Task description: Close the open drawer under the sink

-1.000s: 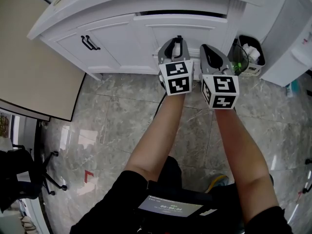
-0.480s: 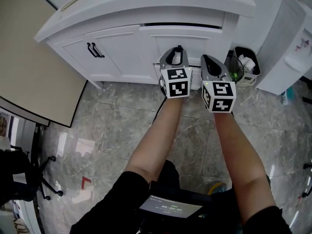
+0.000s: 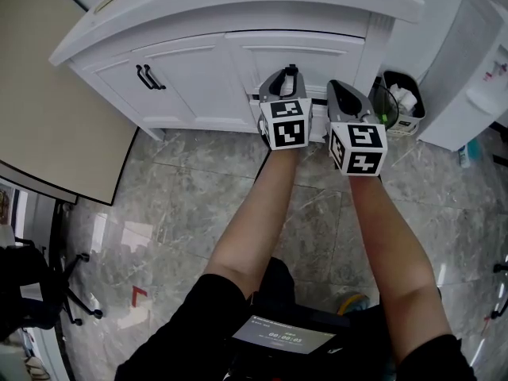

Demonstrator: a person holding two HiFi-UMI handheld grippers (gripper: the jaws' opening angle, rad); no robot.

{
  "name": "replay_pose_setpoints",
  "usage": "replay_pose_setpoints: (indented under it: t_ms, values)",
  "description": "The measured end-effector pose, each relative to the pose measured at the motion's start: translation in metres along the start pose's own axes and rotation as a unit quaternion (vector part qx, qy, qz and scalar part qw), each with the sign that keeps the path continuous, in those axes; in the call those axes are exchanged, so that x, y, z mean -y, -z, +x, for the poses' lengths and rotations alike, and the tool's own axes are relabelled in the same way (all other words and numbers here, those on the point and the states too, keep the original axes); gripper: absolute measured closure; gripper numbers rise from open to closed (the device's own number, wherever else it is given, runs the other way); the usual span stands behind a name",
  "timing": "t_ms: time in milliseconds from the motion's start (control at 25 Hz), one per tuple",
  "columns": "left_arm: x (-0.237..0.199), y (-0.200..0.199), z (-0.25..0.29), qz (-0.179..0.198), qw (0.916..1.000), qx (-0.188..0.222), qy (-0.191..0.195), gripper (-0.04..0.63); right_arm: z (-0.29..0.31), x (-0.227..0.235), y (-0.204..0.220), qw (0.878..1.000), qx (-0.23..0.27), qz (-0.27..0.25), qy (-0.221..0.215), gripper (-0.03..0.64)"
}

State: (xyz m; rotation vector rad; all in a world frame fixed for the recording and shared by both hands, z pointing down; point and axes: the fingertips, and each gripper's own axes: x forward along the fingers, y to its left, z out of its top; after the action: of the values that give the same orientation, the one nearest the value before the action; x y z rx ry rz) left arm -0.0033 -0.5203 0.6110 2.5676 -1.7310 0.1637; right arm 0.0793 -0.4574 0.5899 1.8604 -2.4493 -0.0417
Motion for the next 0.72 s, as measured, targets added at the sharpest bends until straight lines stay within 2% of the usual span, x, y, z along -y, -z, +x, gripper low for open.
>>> replay_pose_setpoints:
  t_ms: [240,440,520,600,720]
  values:
    - [0.000,0.000,-0.007,-0.003,0.9999,0.014,0.003,0.494,-0.002,-0.002,0.003,1.000,-0.001,0.001,-0.003,0.594]
    - [0.000,-0.027,-0.051,0.009,0.9990,0.043,-0.005,0.520,-0.019,-0.002,-0.008,1.000,-0.006,0.020,-0.009,0.594]
    - [-0.001,-0.047,-0.067,0.011,0.9995,0.030,-0.006,0.555,-0.028,-0.003,-0.021,0.999,-0.020,0.025,-0.005,0.594]
    - [-0.001,-0.074,-0.088,0.011,0.9999,0.008,-0.004,0.557,-0.041,-0.007,-0.044,0.998,-0.044,0.034,-0.001,0.594]
    - [0.002,-0.152,-0.117,0.009,0.9999,-0.005,0.008,0.557,-0.059,-0.015,-0.119,0.997,-0.067,0.044,-0.005,0.594]
